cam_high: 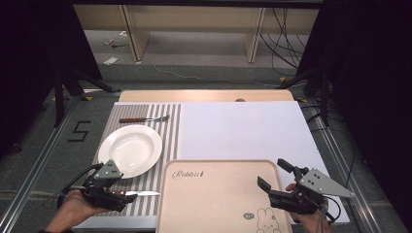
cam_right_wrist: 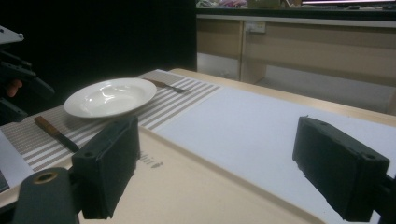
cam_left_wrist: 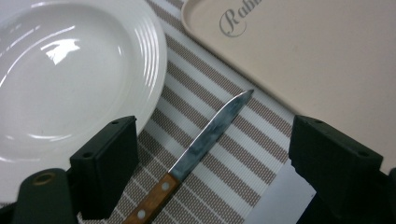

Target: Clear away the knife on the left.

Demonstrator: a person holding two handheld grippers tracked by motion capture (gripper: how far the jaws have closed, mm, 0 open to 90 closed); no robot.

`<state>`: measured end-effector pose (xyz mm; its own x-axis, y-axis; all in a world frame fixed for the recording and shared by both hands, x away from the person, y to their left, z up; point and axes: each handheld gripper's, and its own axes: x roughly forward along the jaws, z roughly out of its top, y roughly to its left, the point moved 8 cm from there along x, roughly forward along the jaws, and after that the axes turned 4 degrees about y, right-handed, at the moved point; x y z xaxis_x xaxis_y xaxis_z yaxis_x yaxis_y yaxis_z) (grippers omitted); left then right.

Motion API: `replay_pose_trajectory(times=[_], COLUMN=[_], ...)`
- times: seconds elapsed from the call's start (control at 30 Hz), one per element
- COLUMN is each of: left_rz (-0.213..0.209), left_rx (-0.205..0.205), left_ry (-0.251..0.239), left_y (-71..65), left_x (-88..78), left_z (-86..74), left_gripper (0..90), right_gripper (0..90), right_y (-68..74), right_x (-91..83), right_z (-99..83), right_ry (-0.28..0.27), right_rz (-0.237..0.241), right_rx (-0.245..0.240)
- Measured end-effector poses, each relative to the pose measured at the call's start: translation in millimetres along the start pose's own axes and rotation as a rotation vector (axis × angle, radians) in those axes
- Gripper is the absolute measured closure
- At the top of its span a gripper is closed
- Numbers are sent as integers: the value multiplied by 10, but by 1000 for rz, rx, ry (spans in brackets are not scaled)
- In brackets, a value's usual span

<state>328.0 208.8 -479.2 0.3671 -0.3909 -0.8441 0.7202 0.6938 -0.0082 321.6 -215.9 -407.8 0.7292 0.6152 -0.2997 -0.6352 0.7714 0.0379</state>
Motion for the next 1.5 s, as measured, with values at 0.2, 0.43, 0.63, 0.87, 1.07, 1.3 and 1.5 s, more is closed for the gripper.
replay_pose_trajectory(times=[0.2, 0.43, 0.63, 0.87, 1.07, 1.3, 1.5], left_rz=[-3, 6, 29, 9, 18, 10, 2], left_rx=[-7, -6, 57, -11, 20, 29, 56], left_ry=[65, 119, 154, 207, 269, 302, 329], left_y=[78, 143, 280, 337, 372, 407, 429], left_x=[26, 71, 137, 198, 281, 313, 385], left_z=[-129, -238, -275, -378, -394, -415, -412], left_gripper=[160, 165, 194, 214, 256, 319, 368], right_gripper=[160, 160, 160, 160, 161, 161, 161], right_y=[1, 3, 4, 0, -2, -4, -6], right_x=[-2, -1, 2, 10, 10, 11, 11], right_z=[0, -1, -3, -11, -11, -13, -14], right_ry=[0, 1, 2, 6, 6, 7, 8], right_rz=[1, 2, 0, 0, -1, 0, -2], right_rx=[-1, -2, -2, -2, -1, 0, 1])
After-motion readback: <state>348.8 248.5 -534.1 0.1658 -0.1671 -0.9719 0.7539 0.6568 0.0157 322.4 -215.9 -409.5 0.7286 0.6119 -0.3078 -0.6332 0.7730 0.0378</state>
